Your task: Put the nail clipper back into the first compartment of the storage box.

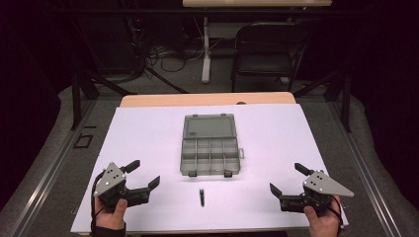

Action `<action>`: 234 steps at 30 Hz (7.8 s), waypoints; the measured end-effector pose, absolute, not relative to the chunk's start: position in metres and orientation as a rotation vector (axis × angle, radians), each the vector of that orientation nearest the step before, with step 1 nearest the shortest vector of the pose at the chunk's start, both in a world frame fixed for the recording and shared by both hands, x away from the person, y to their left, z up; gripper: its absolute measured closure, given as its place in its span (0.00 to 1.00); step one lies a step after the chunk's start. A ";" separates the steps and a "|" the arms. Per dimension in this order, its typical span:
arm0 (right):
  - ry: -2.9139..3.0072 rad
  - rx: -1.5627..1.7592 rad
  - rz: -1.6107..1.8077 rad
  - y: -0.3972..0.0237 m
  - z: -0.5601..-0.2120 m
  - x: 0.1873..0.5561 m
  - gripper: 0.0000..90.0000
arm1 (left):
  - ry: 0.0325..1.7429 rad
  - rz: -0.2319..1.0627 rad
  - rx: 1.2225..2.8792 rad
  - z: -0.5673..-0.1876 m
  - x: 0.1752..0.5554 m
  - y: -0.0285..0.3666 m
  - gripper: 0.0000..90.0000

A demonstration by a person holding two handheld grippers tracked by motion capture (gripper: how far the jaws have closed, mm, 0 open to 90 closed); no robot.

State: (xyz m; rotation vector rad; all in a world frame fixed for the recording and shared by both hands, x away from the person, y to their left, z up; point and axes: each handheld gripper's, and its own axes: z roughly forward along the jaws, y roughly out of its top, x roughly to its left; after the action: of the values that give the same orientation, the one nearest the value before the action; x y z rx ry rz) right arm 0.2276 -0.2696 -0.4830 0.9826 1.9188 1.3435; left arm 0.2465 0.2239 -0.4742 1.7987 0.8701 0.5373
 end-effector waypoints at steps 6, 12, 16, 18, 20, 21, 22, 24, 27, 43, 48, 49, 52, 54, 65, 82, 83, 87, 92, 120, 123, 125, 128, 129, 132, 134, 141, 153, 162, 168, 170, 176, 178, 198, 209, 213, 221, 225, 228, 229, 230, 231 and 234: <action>1.919 0.976 1.347 -0.268 -0.484 0.228 0.01 | 0.914 0.505 1.833 -0.476 0.253 0.214 0.16; 1.919 0.990 1.340 -0.269 -0.485 0.229 0.01 | 0.900 0.456 1.879 -0.479 0.260 0.201 0.00; 1.930 0.992 1.334 -0.269 -0.486 0.230 0.01 | 0.883 0.427 1.921 -0.480 0.262 0.192 0.00; 1.928 0.996 1.335 -0.269 -0.487 0.230 0.01 | 0.882 0.377 1.928 -0.481 0.265 0.186 0.00; 1.935 1.001 1.334 -0.270 -0.487 0.230 0.01 | 0.885 0.365 1.927 -0.481 0.267 0.183 0.00; 1.935 1.004 1.335 -0.270 -0.487 0.230 0.01 | 0.887 0.361 1.923 -0.481 0.267 0.182 0.00; 1.934 1.005 1.335 -0.270 -0.488 0.230 0.01 | 0.891 0.356 1.923 -0.481 0.269 0.180 0.00; 1.934 1.005 1.337 -0.270 -0.488 0.231 0.01 | 0.899 0.352 1.919 -0.481 0.270 0.178 0.00; 1.929 1.003 1.338 -0.270 -0.488 0.231 0.01 | 0.907 0.362 1.930 -0.480 0.272 0.176 0.00; 1.949 1.004 1.330 -0.268 -0.488 0.231 0.02 | 0.958 0.316 1.993 -0.484 0.285 0.148 0.00; 1.952 1.002 1.333 -0.267 -0.489 0.231 0.02 | 0.943 0.302 2.030 -0.487 0.286 0.137 0.03; 1.949 1.002 1.337 -0.266 -0.489 0.231 0.02 | 0.944 0.302 2.035 -0.488 0.286 0.134 0.06; 1.952 1.002 1.334 -0.267 -0.489 0.231 0.02 | 0.947 0.301 2.050 -0.490 0.286 0.130 0.12; 1.953 1.003 1.334 -0.267 -0.489 0.231 0.02 | 0.947 0.300 2.060 -0.490 0.286 0.128 0.13; 1.943 1.008 1.336 -0.267 -0.489 0.231 0.02 | 0.922 0.250 2.122 -0.500 0.284 0.112 0.36; 1.964 1.014 1.325 -0.268 -0.492 0.233 0.02 | 0.994 0.226 2.174 -0.526 0.283 0.090 0.51; 1.964 1.014 1.325 -0.268 -0.492 0.233 0.02 | 0.994 0.226 2.174 -0.526 0.283 0.090 0.51; 1.960 1.012 1.328 -0.267 -0.493 0.233 0.02 | 1.015 0.225 2.181 -0.531 0.282 0.087 0.52; 1.970 1.017 1.319 -0.268 -0.494 0.233 0.03 | 1.038 0.226 2.207 -0.538 0.283 0.083 0.50; 1.981 1.022 1.317 -0.269 -0.497 0.235 0.05 | 1.037 0.265 2.315 -0.547 0.282 0.078 0.83; 1.986 1.026 1.313 -0.269 -0.497 0.235 0.05 | 1.025 0.262 2.330 -0.546 0.282 0.078 0.86; 1.988 1.027 1.310 -0.269 -0.498 0.236 0.05 | 1.018 0.261 2.334 -0.546 0.281 0.078 0.88; 1.986 1.027 1.313 -0.269 -0.498 0.236 0.06 | 1.008 0.261 2.339 -0.545 0.281 0.078 0.88; 1.989 1.028 1.308 -0.269 -0.498 0.236 0.06 | 1.005 0.257 2.343 -0.545 0.281 0.078 0.88; 1.989 1.029 1.307 -0.270 -0.498 0.236 0.06 | 0.997 0.251 2.349 -0.545 0.280 0.078 0.88; 1.989 1.030 1.308 -0.270 -0.499 0.236 0.06 | 1.001 0.237 2.345 -0.545 0.281 0.079 0.88; 1.986 1.028 1.312 -0.270 -0.499 0.237 0.06 | 1.030 0.201 2.316 -0.545 0.282 0.081 0.83; 1.994 1.029 1.307 -0.270 -0.499 0.237 0.07 | 1.054 0.258 2.335 -0.545 0.275 0.079 0.84; 1.991 1.031 1.311 -0.269 -0.501 0.238 0.07 | 1.078 0.234 2.325 -0.544 0.276 0.079 0.88; 1.999 1.034 1.304 -0.270 -0.501 0.238 0.07 | 1.080 0.207 2.309 -0.544 0.277 0.082 0.88; 1.998 1.035 1.308 -0.270 -0.501 0.238 0.07 | 1.077 0.199 2.303 -0.544 0.278 0.083 0.88; 1.998 1.043 1.305 -0.271 -0.501 0.238 0.07 | 1.069 0.205 2.270 -0.537 0.277 0.090 0.88; 1.998 1.036 1.302 -0.272 -0.501 0.238 0.07 | 1.066 0.214 2.250 -0.533 0.276 0.092 0.88; 1.996 1.035 1.305 -0.272 -0.501 0.238 0.07 | 1.064 0.262 2.129 -0.498 0.273 0.120 0.88; 2.007 1.026 1.303 -0.269 -0.503 0.239 0.07 | 1.077 0.289 2.083 -0.485 0.274 0.134 0.88; 2.003 1.030 1.300 -0.269 -0.503 0.239 0.07 | 1.092 0.296 2.061 -0.482 0.276 0.139 0.88; 2.005 1.022 1.300 -0.268 -0.503 0.239 0.07 | 1.110 0.301 2.025 -0.470 0.289 0.149 0.88; 2.007 1.025 1.301 -0.268 -0.504 0.239 0.07 | 1.110 0.306 2.020 -0.463 0.300 0.153 0.88; 2.011 1.030 1.293 -0.269 -0.504 0.239 0.07 | 1.109 0.314 2.023 -0.458 0.307 0.153 0.88; 2.008 1.031 1.297 -0.269 -0.504 0.239 0.07 | 1.113 0.319 2.016 -0.456 0.309 0.153 0.88; 2.007 1.031 1.298 -0.269 -0.504 0.239 0.07 | 1.111 0.325 2.019 -0.455 0.312 0.153 0.88; 2.006 1.032 1.299 -0.269 -0.504 0.239 0.07 | 1.114 0.325 2.017 -0.454 0.315 0.153 0.88; 1.997 1.030 1.306 -0.269 -0.505 0.240 0.07 | 1.117 0.333 2.019 -0.449 0.323 0.152 0.88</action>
State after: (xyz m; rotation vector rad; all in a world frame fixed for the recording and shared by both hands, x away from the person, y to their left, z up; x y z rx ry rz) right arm 0.2396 -0.2687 -0.5046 1.0298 1.9970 1.3062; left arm 0.3230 0.1522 -0.4492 2.0194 1.1165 0.3329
